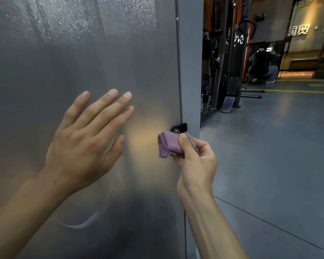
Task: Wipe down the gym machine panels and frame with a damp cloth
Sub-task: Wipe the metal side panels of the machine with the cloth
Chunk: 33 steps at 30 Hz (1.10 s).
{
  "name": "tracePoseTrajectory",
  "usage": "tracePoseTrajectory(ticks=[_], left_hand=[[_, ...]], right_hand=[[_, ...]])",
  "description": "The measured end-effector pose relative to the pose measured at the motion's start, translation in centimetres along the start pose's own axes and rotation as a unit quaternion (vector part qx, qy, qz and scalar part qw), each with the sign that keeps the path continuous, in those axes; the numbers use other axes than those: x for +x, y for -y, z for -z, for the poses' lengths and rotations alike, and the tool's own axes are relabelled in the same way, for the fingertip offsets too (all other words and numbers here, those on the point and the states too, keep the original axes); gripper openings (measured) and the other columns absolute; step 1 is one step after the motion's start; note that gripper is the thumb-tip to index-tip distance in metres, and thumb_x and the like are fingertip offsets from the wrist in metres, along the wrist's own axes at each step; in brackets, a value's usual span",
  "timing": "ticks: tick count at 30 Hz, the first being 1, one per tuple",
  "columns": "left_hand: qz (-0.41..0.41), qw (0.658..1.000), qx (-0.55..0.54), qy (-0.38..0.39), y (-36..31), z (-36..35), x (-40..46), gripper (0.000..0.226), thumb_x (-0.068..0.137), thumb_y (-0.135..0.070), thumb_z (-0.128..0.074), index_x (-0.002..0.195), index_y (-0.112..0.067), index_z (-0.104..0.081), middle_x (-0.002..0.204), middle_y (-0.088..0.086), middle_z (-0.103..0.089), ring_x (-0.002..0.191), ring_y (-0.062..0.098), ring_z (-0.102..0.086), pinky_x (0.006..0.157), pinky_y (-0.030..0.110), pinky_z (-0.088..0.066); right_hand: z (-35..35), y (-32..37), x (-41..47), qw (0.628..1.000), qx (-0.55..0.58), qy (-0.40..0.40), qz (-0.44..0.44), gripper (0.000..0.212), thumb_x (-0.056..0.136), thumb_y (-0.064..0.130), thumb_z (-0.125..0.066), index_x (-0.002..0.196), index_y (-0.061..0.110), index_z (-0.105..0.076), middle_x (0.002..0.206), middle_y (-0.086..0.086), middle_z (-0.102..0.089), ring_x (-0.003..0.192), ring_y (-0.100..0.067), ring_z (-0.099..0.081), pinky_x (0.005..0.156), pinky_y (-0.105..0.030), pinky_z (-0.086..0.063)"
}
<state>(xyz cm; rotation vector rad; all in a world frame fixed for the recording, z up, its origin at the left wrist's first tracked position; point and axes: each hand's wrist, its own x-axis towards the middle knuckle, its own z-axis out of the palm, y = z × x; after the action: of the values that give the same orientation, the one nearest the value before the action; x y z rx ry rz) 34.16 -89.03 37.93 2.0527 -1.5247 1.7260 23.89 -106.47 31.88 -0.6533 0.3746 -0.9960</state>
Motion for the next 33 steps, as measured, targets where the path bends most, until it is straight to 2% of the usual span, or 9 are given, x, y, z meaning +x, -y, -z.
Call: tracePoseTrajectory(ticks=[4,8,12,16,18,20,25,29,33], left_hand=[[0.003,1.000,0.000,-0.002,0.0,0.0,-0.1,0.050,0.103,-0.024,-0.053,0.151,-0.011,-0.052,0.165,0.004,-0.038,0.154,0.022,-0.034,0.126,0.053,-0.024],[-0.001,1.000,0.002,0.004,0.1,0.0,-0.1,0.051,0.103,-0.025,-0.053,0.151,-0.010,-0.052,0.165,0.004,-0.037,0.154,0.022,-0.033,0.126,0.053,-0.024],[-0.001,1.000,0.004,0.002,0.2,-0.1,-0.1,0.050,0.103,-0.025,-0.052,0.151,-0.010,-0.052,0.165,0.005,-0.037,0.154,0.022,-0.033,0.126,0.052,-0.023],[-0.002,1.000,0.004,0.001,0.1,-0.1,-0.1,0.050,0.103,-0.024,-0.052,0.151,-0.010,-0.052,0.164,0.005,-0.038,0.154,0.023,-0.034,0.125,0.053,-0.025],[-0.005,1.000,0.002,0.001,0.1,-0.1,0.0,0.050,0.102,-0.025,-0.053,0.150,-0.010,-0.053,0.164,0.004,-0.038,0.153,0.022,-0.035,0.125,0.053,-0.025],[-0.004,1.000,0.000,0.002,0.2,-0.1,-0.1,0.050,0.102,-0.025,-0.053,0.150,-0.010,-0.053,0.164,0.004,-0.038,0.154,0.022,-0.034,0.125,0.054,-0.025],[-0.001,1.000,0.003,-0.006,0.1,-0.3,-0.1,0.050,0.101,-0.024,-0.054,0.150,-0.011,-0.054,0.164,0.004,-0.038,0.153,0.022,-0.035,0.125,0.054,-0.026],[-0.001,1.000,0.003,-0.009,0.1,-0.3,-0.2,0.050,0.101,-0.024,-0.054,0.149,-0.011,-0.054,0.164,0.004,-0.039,0.153,0.022,-0.036,0.124,0.054,-0.026],[-0.004,1.000,0.000,-0.012,0.2,-0.3,-0.1,0.049,0.101,-0.023,-0.054,0.149,-0.010,-0.055,0.164,0.005,-0.039,0.153,0.023,-0.035,0.125,0.053,-0.025]], right_hand=[[-0.4,0.4,-1.6,0.978,0.164,0.020,-0.126,0.013,0.093,-0.003,-0.066,0.098,0.005,-0.058,0.094,-0.015,-0.072,0.078,-0.018,-0.075,0.065,-0.027,-0.062],[0.0,0.0,-1.8,0.984,0.128,-0.019,-0.119,0.012,0.093,-0.005,-0.065,0.095,0.005,-0.058,0.111,-0.024,-0.068,0.092,-0.025,-0.072,0.064,-0.025,-0.061],[-1.8,0.8,-1.8,0.958,0.230,0.001,-0.169,0.023,0.095,-0.007,-0.060,0.118,-0.009,-0.061,0.097,-0.019,-0.073,0.078,-0.019,-0.076,0.063,-0.027,-0.062],[-1.4,2.3,-2.6,0.930,0.317,0.022,-0.184,0.017,0.094,-0.002,-0.057,0.103,-0.010,-0.069,0.098,-0.017,-0.076,0.081,-0.019,-0.076,0.077,-0.031,-0.063],[0.0,2.6,-2.4,0.975,0.206,0.012,-0.079,0.019,0.089,0.001,-0.065,0.107,-0.001,-0.068,0.100,-0.012,-0.075,0.087,-0.019,-0.073,0.081,-0.034,-0.063],[1.7,3.0,-1.7,0.993,-0.058,-0.004,0.106,0.015,0.088,0.003,-0.074,0.099,0.013,-0.070,0.091,0.003,-0.074,0.085,-0.012,-0.069,0.080,-0.034,-0.059],[1.8,5.5,0.2,0.837,-0.391,0.082,0.373,0.021,0.089,0.015,-0.077,0.099,0.033,-0.072,0.091,0.019,-0.072,0.088,-0.005,-0.069,0.075,-0.026,-0.056],[-0.4,4.4,0.7,0.750,-0.500,0.130,0.414,0.010,0.083,0.019,-0.078,0.087,0.023,-0.070,0.081,0.012,-0.067,0.074,-0.006,-0.062,0.067,-0.027,-0.050],[-1.0,2.2,0.1,0.713,-0.537,0.099,0.439,0.023,0.080,0.010,-0.074,0.072,0.016,-0.053,0.072,0.007,-0.051,0.065,-0.014,-0.045,0.058,-0.027,-0.032]])
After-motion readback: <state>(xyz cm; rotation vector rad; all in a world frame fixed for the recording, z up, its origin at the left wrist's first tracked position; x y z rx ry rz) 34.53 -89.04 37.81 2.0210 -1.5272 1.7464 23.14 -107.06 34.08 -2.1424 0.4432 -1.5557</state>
